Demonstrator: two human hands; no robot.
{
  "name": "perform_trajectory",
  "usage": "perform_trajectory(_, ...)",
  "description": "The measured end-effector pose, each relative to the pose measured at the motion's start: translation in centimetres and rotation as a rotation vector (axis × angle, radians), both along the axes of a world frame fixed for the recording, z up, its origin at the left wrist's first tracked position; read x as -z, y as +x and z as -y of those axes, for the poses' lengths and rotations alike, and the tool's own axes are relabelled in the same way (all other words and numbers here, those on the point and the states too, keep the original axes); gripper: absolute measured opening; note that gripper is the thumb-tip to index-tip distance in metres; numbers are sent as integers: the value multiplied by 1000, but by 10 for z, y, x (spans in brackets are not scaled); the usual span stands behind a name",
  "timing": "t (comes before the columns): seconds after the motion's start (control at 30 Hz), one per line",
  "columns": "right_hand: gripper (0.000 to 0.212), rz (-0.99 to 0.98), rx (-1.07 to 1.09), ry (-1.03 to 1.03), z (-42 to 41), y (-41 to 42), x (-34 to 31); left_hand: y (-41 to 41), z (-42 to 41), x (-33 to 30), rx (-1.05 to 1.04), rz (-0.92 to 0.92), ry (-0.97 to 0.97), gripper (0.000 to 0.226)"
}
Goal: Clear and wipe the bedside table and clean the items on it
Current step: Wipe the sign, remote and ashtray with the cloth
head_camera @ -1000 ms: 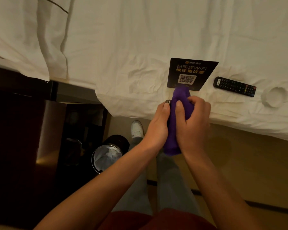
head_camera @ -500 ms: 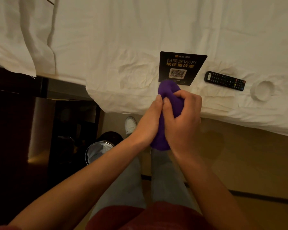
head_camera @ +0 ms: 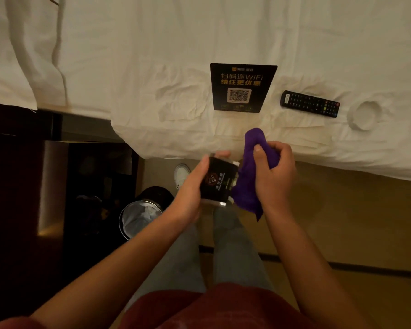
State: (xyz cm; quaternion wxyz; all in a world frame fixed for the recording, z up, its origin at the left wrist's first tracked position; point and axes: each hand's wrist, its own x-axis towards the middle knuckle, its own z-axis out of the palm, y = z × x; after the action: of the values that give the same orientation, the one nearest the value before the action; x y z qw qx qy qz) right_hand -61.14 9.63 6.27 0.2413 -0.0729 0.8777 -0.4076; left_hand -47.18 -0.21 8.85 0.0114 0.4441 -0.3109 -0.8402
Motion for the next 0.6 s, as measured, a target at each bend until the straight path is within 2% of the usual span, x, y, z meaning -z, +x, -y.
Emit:
perform_trajectory(0.1, 16, 143, 100, -125, 0, -17, -17, -14, 20, -2, -67, -87, 99, 44)
perform_trajectory(0.23, 11, 115, 60, -289, 9, -27, -47, -34, 36, -3, -2, -141, 49, 36)
perform_trajectory(0.33, 11, 146, 55, -378, 15, -29, -57, -43, 42, -4, -2, -133, 34, 39)
perform_trajectory(0.4, 11, 180, 79, -403, 17, -29, -59, -48, 44, -6, 7, -89, 18, 43)
perform_trajectory(0.5, 11, 185, 64, -408, 17, -29, -58, -54, 43, -8, 140, 103, -241, 35)
perform_trajectory(0.6, 18, 117, 5, -373, 17, -29, -59, -54, 40, -5, 187, 205, -322, 52)
